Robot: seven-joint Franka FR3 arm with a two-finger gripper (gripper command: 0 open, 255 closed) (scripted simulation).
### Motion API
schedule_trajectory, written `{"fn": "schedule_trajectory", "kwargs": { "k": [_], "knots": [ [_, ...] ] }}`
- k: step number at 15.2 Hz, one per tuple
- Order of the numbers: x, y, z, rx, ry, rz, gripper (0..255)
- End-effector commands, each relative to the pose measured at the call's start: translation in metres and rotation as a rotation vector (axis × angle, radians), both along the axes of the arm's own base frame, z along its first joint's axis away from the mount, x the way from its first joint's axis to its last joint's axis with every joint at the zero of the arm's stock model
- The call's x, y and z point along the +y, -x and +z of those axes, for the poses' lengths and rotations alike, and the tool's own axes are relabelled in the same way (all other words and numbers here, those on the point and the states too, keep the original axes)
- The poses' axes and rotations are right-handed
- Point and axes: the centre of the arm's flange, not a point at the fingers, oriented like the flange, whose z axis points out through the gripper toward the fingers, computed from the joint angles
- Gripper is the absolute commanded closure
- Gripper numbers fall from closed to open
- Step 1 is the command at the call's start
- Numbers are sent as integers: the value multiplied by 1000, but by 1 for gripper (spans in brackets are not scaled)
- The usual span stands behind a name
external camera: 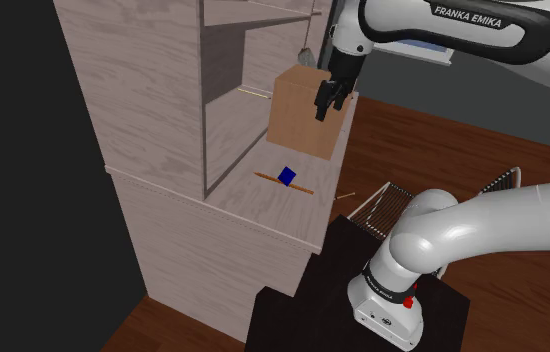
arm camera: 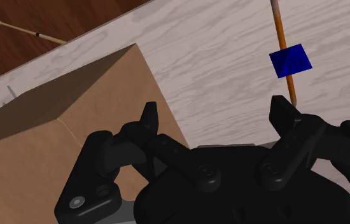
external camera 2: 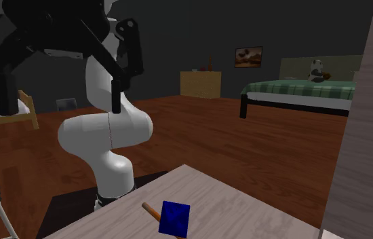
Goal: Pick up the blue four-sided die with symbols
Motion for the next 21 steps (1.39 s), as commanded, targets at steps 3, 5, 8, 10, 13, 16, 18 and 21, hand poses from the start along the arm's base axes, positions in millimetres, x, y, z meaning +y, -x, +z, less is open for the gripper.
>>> {"fn": "schedule_trajectory", "kwargs": {
  "k": [3, 5, 8, 10, 13, 16, 18, 21],
  "knots": [
    [19, -4, -19, 1, 7, 7, 0],
    [38, -7, -38, 3, 15, 14, 0],
    [66, -12, -67, 5, 26, 25, 0],
    [85, -16, -87, 6, 34, 32, 0],
    [112, -20, -117, 8, 45, 43, 0],
    [120, -21, -136, 8, 48, 46, 0],
    [120, -21, -146, 8, 48, 46, 0],
    [120, -21, -162, 8, 48, 46, 0]
  ]
}}
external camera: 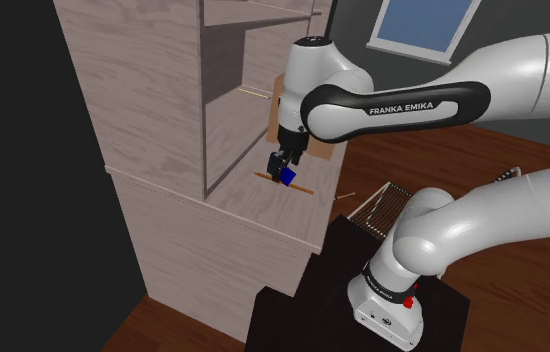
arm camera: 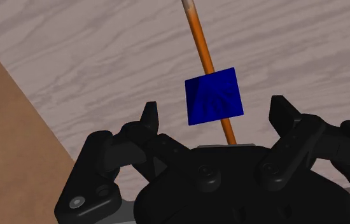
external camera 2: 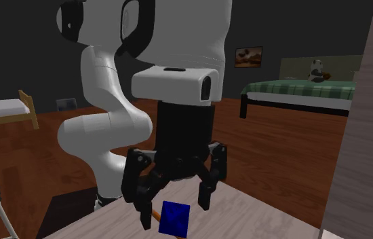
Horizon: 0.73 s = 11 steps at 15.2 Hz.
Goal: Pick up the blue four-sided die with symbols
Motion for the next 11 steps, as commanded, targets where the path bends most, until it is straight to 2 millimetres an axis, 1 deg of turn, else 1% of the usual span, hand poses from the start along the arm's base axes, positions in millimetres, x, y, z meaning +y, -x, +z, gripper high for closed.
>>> {"fn": "schedule_trajectory", "kwargs": {
  "k": [1, 2, 3, 11],
  "knots": [
    [0, 1, -7, -1, 0, 0, 0],
    [0, 0, -7, -1, 0, 0, 0],
    [0, 1, -6, -1, 0, 0, 255],
    [0, 1, -6, 0, 0, 0, 255]
  ]
}}
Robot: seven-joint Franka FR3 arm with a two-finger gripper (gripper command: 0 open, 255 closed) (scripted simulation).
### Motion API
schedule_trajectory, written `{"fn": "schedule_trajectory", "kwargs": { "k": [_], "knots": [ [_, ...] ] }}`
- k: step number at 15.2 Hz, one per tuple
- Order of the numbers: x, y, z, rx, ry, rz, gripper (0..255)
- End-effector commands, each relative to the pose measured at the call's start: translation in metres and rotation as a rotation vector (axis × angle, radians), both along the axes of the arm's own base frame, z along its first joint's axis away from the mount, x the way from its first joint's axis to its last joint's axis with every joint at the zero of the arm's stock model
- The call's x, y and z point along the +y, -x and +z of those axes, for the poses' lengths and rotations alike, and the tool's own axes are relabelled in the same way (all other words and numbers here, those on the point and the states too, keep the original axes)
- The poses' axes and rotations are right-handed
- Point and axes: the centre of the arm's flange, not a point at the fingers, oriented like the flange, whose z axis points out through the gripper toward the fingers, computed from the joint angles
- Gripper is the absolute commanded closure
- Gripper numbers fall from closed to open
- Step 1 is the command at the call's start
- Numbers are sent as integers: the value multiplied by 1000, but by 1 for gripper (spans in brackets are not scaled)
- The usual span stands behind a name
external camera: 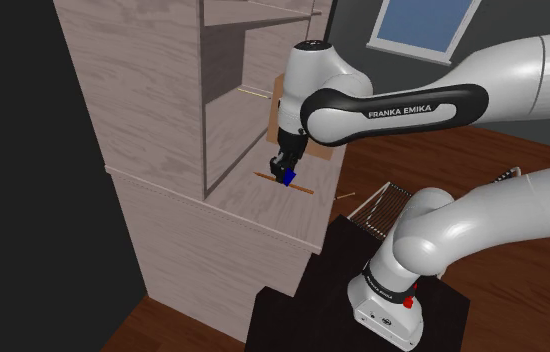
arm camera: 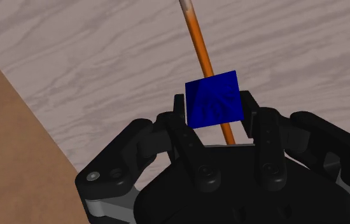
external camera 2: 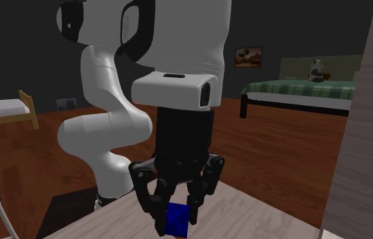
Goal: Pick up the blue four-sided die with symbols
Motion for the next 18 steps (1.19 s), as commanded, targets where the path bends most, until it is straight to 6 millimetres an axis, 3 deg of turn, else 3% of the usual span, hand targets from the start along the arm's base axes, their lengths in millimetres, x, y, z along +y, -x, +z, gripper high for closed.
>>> {"fn": "schedule_trajectory", "kwargs": {
  "k": [1, 16, 18],
  "knots": [
    [0, 0, -1, 1, 0, 0, 255],
    [0, 0, 78, 1, 0, 0, 255],
    [0, 0, 79, 1, 0, 0, 255]
  ]
}}
